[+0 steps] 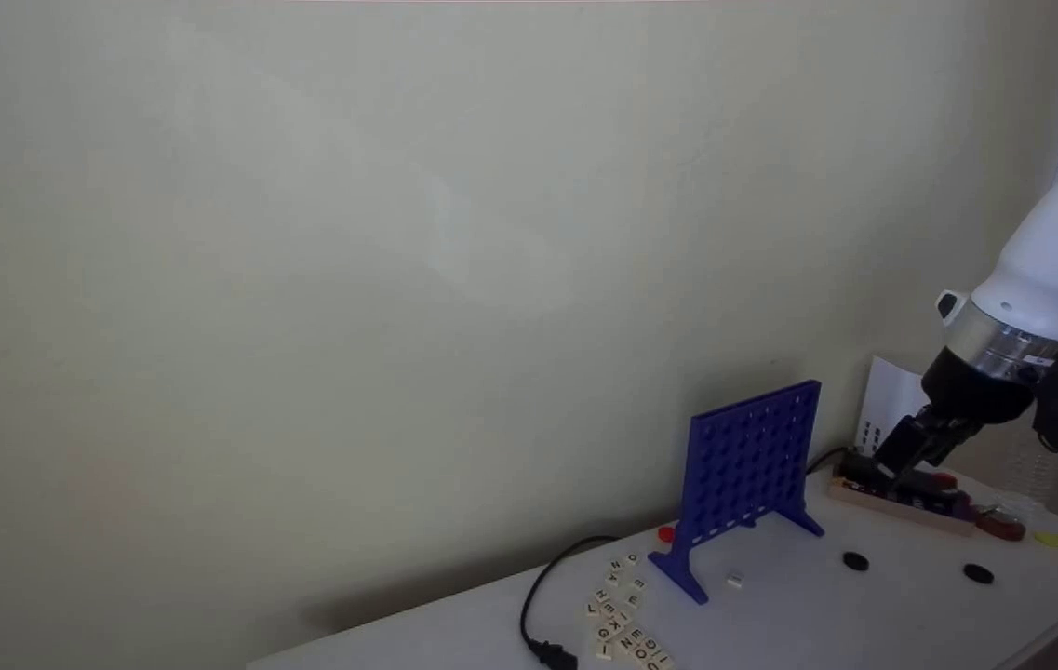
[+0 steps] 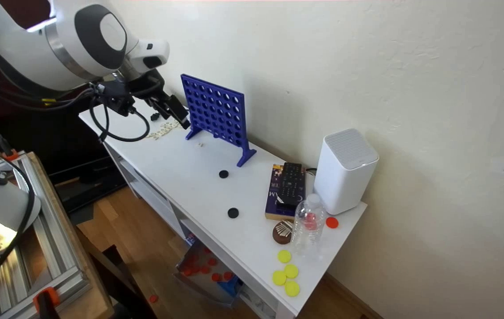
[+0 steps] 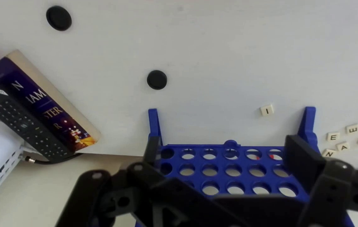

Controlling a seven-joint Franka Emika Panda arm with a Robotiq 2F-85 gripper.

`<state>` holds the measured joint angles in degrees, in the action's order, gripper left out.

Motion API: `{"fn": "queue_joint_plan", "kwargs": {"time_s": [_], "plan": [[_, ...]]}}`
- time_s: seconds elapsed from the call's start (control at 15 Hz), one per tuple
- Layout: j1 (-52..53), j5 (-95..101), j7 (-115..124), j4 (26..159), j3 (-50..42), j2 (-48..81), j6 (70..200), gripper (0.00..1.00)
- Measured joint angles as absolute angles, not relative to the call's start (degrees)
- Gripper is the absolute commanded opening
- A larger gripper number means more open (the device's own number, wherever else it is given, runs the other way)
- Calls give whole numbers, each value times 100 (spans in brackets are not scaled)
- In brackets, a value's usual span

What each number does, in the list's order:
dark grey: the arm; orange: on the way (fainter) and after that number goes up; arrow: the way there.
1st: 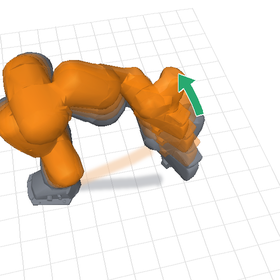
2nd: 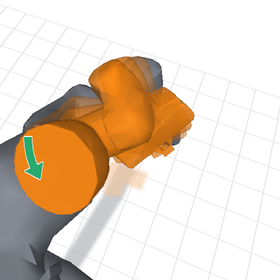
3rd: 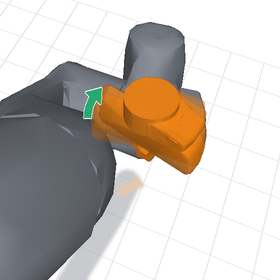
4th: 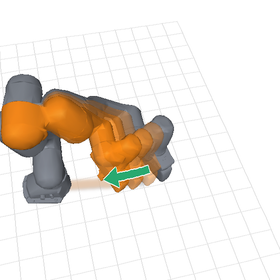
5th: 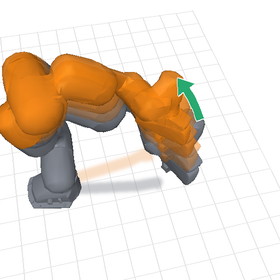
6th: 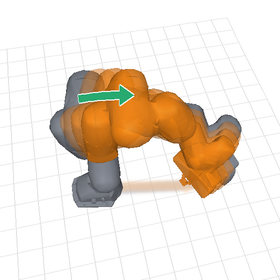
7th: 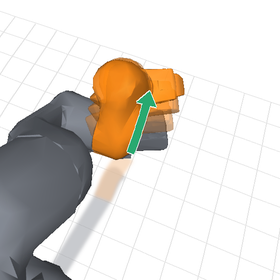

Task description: Put the left black disk in the blue board

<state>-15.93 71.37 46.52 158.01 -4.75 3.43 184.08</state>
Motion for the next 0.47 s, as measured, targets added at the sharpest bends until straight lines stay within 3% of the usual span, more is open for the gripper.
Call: {"fn": "queue_joint_plan", "kwargs": {"time_s": [0.47], "plan": [[-1751, 6788, 4673, 15796, -336, 607, 18244, 100]]}}
